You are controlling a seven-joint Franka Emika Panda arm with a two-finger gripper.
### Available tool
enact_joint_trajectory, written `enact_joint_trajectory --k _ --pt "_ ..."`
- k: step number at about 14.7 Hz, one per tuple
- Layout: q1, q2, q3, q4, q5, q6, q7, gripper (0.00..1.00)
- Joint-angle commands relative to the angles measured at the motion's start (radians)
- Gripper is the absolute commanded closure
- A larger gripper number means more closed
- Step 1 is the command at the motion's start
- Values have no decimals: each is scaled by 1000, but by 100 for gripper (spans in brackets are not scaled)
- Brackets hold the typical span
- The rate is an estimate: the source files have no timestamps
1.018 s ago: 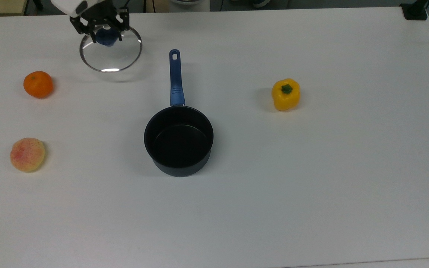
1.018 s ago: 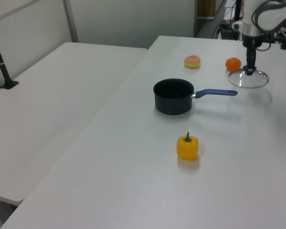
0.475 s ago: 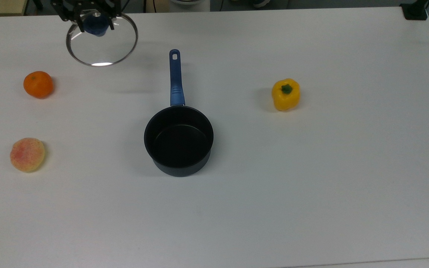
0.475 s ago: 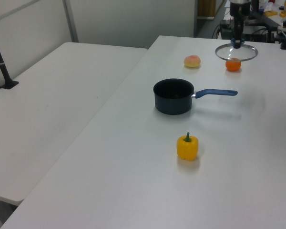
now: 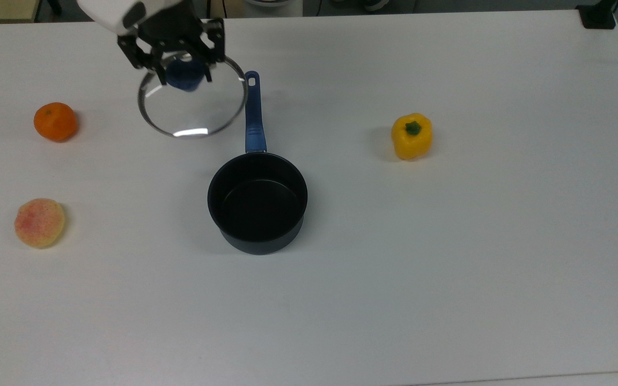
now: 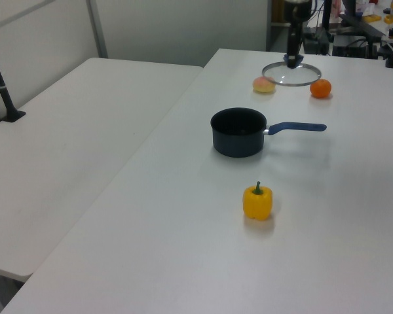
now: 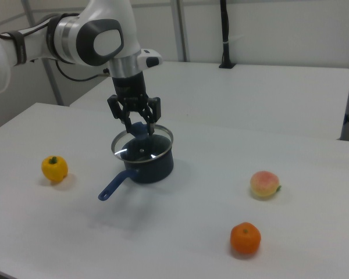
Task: Close lid
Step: 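Carry the lifted lid over the navy saucepan's opening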
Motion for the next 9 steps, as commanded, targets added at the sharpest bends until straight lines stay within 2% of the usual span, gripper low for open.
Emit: enact_joint_trajectory --k 1,4,9 --pt "45 131 -1 151 21 -44 35 75" --pt "89 251 5 256 20 -34 53 75" --pt "141 321 16 270 12 69 58 75"
